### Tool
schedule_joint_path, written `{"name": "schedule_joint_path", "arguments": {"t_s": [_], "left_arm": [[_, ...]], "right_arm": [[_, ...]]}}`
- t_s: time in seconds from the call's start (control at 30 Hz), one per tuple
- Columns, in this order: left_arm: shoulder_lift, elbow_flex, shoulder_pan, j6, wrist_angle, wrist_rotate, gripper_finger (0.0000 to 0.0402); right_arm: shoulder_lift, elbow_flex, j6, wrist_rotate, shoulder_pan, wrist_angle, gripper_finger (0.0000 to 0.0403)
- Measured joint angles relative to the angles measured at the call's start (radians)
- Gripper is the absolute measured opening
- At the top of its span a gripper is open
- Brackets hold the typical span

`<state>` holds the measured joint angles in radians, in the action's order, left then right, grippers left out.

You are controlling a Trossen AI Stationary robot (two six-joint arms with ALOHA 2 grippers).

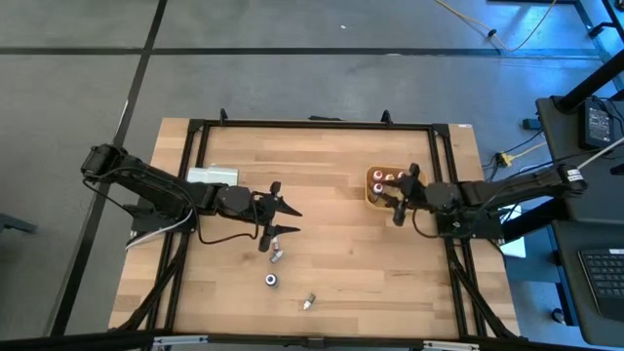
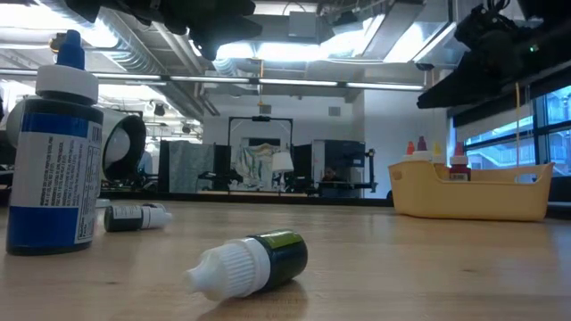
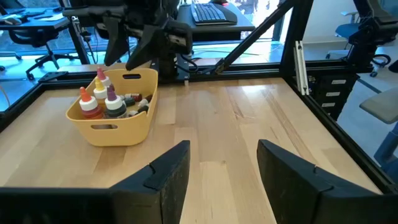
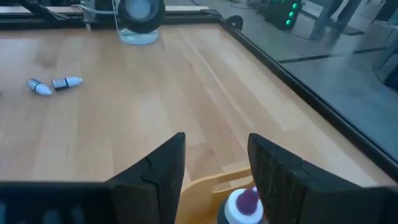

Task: Pick & Place food coloring
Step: Put the pink food coloring bottle into the yellow bin

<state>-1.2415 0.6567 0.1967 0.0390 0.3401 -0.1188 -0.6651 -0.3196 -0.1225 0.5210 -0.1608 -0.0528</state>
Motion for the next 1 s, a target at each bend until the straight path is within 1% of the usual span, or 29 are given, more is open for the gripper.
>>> {"name": "schedule_joint_path", "arguments": {"t_s": [0.07,0.17,0.37,0.47,0.57,0.73,0.83,0.93,1.0], "left_arm": [[0.000,0.000,0.000,0.000,0.001,0.003,0.0188],[0.000,0.000,0.000,-0.013,0.030,0.039,0.0204],[0.000,0.000,0.015,-0.073,0.094,0.043,0.0263],[0.000,0.000,0.022,-0.071,0.094,0.046,0.0283],[0.000,0.000,0.028,-0.028,0.067,0.066,0.0288],[0.000,0.000,0.048,0.030,0.018,0.091,0.0286],[0.000,0.000,0.058,0.041,-0.049,0.042,0.0286],[0.000,0.000,0.059,0.037,-0.192,-0.075,0.0283],[0.000,0.000,0.058,0.041,-0.298,-0.130,0.0281]], "right_arm": [[-0.001,0.025,0.002,0.000,0.000,0.042,0.0177],[0.000,0.048,0.004,0.001,0.000,0.103,0.0177],[0.000,0.050,0.023,0.001,0.000,0.117,0.0177],[0.000,0.050,0.023,0.001,0.000,0.117,0.0177],[0.000,0.050,0.023,0.001,0.000,0.117,0.0177],[0.000,0.050,0.023,0.001,0.000,0.117,0.0177],[0.000,0.050,0.023,0.001,0.000,0.117,0.0177],[0.000,0.050,0.023,0.001,0.000,0.116,0.0177],[0.000,0.050,0.023,0.001,0.000,0.116,0.0177]]}}
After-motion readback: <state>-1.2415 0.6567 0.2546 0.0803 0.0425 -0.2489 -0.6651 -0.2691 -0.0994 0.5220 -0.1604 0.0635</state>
